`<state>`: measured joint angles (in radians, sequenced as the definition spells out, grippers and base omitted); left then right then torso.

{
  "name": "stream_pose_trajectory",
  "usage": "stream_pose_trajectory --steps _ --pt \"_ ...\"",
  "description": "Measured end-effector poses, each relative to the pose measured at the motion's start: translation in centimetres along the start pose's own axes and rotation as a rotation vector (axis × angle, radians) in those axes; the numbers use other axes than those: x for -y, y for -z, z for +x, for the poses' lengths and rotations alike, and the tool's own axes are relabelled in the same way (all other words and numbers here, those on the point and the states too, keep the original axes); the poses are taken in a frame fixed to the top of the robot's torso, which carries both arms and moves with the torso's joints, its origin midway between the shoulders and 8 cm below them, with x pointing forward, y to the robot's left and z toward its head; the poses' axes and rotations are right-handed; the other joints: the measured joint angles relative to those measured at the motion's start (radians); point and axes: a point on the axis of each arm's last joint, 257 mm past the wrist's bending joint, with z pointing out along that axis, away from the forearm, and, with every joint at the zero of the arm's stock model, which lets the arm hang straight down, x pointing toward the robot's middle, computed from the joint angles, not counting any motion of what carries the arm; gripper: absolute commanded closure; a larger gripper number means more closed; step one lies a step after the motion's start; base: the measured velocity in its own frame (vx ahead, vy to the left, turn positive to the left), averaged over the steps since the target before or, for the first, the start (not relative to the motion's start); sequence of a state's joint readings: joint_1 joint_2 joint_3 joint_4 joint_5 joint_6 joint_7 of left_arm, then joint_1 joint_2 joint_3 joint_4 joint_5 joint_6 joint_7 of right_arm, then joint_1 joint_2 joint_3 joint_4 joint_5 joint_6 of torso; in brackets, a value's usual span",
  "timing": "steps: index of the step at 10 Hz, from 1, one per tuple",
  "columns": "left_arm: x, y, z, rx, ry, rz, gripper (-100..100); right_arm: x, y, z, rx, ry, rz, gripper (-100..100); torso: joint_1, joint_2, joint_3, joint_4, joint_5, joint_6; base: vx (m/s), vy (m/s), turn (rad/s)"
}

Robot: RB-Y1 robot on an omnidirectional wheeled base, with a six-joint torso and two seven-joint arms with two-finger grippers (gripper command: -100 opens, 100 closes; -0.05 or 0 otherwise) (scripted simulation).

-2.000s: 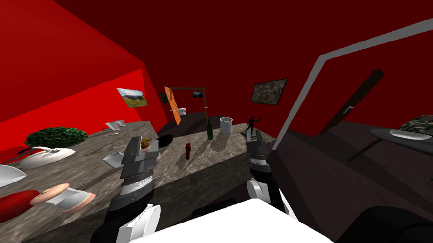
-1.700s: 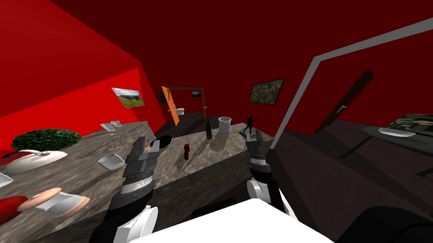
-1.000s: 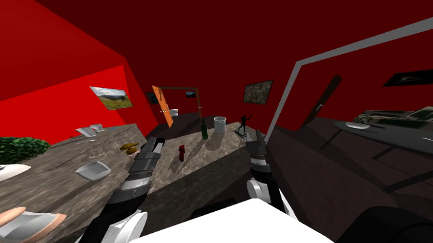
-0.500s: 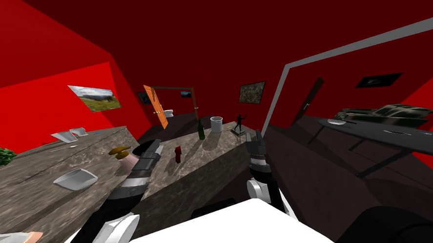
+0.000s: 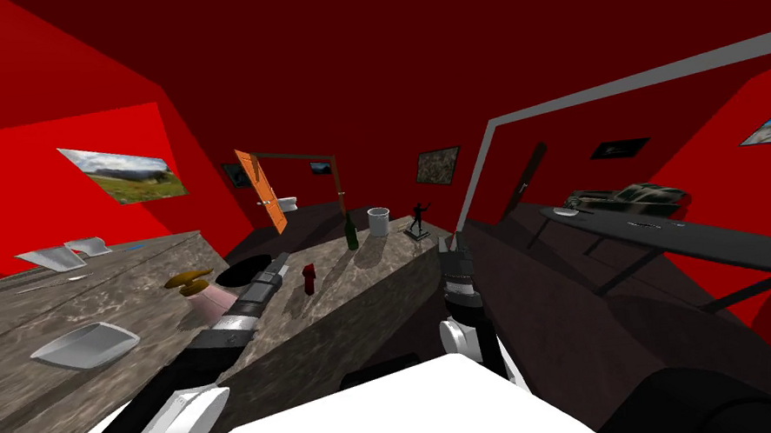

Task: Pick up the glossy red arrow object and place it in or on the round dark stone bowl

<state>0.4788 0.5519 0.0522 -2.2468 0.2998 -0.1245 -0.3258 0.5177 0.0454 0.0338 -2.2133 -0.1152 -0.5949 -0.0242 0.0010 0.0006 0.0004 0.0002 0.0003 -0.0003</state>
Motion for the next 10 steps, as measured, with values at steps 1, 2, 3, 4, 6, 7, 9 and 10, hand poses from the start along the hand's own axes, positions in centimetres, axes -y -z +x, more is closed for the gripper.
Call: stream_pose_trajectory --steps 1,2,3,4,6,7,9,10 --pt "-1.0 0.0 -0.1 -0.02 -0.015 -0.029 -100 0.0 0.0 0.0 0.0 0.0 0.0 0 0.0 0.0 0.0 0.0 0.0 0.0 -0.015 0.013 -0.088" --pt "-1.5 -0.1 -0.1 -0.035 -0.027 -0.051 -100 0.0 0.0 0.0 0.0 0.0 0.0 0 0.0 0.0 0.0 0.0 0.0 0.0 -0.015 0.011 -0.172" --pt "-2.8 0.0 -0.3 -0.055 -0.04 -0.089 -100 0.0 0.0 0.0 0.0 0.0 0.0 0 0.0 0.0 0.0 0.0 0.0 0.0 -0.023 0.015 -0.336" --pt "-4.5 0.4 -0.7 -0.075 -0.055 -0.135 -100 0.0 0.0 0.0 0.0 0.0 0.0 0 0.001 0.0 0.0 0.0 0.0 0.001 -0.02 0.02 -0.094" --pt "-6.3 0.7 -1.1 -0.116 -0.085 -0.197 -100 0.0 0.0 0.0 0.0 0.0 0.0 0 0.001 0.0 0.0 0.0 0.0 0.0 -0.014 0.012 -0.129" --pt "-7.1 0.8 -1.0 -0.132 -0.096 -0.226 -100 0.0 0.0 0.0 0.0 0.0 0.0 0 0.0 0.0 0.0 0.0 0.0 0.0 -0.012 0.008 -0.187" --pt "-9.0 1.5 -1.4 -0.168 -0.119 -0.298 -100 0.0 0.0 0.0 0.0 0.0 0.0 0 0.0 0.0 0.0 0.0 0.0 0.0 -0.011 0.011 -0.171" --pt "-10.4 1.9 -1.9 -0.185 -0.127 -0.34 -100 0.0 0.0 0.0 0.0 0.0 0.0 0 0.001 0.0 0.0 0.0 0.0 0.0 -0.014 0.014 -0.12"
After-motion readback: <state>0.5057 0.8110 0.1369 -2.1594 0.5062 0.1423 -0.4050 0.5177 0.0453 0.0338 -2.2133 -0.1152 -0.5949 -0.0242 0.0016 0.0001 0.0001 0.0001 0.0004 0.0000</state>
